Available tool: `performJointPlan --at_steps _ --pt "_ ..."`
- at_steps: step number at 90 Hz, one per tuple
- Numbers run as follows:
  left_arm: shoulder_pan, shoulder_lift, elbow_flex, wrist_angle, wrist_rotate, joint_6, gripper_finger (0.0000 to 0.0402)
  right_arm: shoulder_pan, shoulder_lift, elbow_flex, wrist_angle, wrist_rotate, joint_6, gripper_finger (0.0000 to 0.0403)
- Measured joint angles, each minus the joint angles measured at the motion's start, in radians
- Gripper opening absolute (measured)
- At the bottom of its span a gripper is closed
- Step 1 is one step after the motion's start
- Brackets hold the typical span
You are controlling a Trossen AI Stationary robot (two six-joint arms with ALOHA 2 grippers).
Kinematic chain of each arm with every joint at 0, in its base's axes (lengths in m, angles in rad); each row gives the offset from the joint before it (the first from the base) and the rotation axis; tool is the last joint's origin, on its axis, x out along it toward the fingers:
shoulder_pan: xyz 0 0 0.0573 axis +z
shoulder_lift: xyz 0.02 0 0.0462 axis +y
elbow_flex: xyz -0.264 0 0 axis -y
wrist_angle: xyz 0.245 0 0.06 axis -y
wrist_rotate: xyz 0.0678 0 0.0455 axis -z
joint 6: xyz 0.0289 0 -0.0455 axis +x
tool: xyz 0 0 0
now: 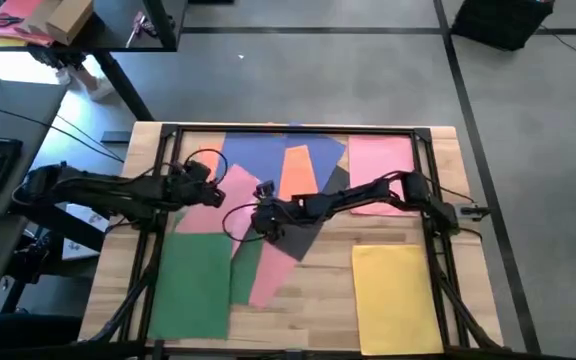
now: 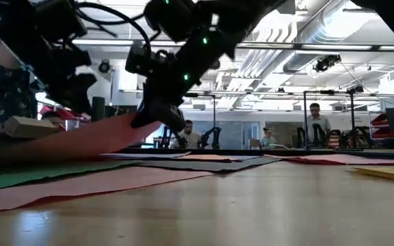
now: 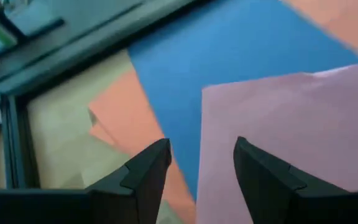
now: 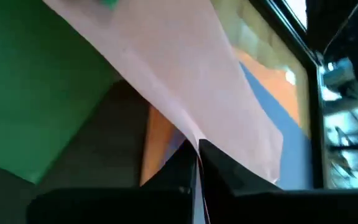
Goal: Organize paper
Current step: Stack the pink paper on top of the other pink paper to the top right of the table
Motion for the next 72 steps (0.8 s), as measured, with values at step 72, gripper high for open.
performJointPlan --at_steps 72 --pt "-0.145 0.027 -0.132 0.503 -0.123 0.012 0.0168 -0.23 -0.181 0.082 -1.317 0.04 1.316 0.0"
